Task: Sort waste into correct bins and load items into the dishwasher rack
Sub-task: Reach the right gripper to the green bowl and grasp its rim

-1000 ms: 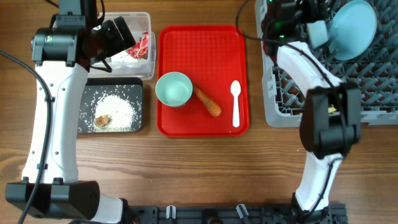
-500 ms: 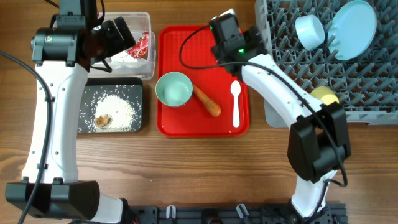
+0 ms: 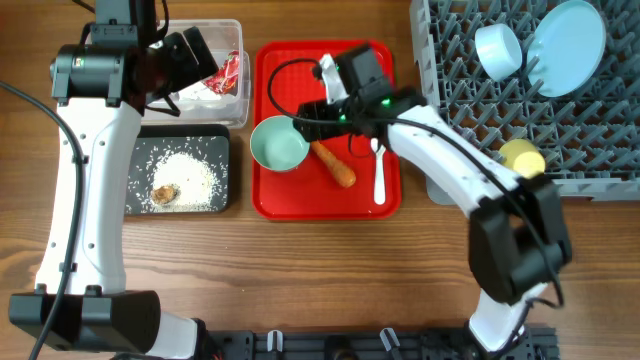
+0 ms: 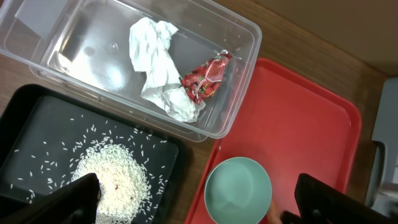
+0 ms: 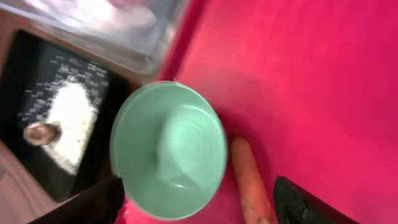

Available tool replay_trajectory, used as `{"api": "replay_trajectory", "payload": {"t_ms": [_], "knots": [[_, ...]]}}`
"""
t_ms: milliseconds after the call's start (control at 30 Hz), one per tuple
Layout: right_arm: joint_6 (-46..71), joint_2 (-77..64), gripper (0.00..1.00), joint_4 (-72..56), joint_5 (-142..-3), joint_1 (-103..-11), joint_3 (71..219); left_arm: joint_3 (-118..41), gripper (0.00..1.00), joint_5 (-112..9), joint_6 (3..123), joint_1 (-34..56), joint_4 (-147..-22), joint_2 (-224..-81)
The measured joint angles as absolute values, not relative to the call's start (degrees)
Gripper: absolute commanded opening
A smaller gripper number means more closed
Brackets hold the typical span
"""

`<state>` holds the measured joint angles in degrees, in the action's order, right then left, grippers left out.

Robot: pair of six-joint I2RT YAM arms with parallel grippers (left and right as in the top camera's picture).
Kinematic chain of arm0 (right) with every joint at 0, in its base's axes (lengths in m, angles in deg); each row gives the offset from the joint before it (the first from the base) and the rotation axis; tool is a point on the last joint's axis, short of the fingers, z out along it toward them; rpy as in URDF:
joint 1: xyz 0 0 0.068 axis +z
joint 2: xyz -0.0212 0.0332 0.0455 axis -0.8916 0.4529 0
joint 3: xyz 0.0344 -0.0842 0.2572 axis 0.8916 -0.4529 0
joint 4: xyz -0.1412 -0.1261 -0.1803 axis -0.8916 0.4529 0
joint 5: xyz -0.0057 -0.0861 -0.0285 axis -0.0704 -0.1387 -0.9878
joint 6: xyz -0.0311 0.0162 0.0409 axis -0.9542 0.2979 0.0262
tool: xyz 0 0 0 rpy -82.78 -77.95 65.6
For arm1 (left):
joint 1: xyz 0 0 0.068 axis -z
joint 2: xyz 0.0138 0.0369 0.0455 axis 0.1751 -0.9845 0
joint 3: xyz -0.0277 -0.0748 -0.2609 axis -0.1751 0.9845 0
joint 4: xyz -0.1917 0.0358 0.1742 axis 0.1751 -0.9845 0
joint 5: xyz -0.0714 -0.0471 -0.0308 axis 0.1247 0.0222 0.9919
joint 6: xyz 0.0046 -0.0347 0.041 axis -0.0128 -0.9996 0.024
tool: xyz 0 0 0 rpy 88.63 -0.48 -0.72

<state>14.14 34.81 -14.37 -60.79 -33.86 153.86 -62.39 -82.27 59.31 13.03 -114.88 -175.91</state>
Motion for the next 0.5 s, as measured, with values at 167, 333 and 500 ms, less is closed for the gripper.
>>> {"api": "replay_trajectory", "payload": {"t_ms": [167, 333, 500], "knots": [[18.56, 40.23, 0.5, -19.2, -58.32, -33.86, 152.79, -62.39, 1.0, -82.27, 59.31, 13.03, -114.88, -175.91], [21.4, 42.63, 0.34, -22.11, -56.89, -33.84, 152.79, -62.39, 1.0, -82.25, 59.31, 13.03, -114.88, -175.91], [24.26, 44.2, 0.05, -23.83, -56.76, -33.84, 152.79, -62.39, 1.0, -82.27, 59.31, 13.03, -114.88, -175.91]]}}
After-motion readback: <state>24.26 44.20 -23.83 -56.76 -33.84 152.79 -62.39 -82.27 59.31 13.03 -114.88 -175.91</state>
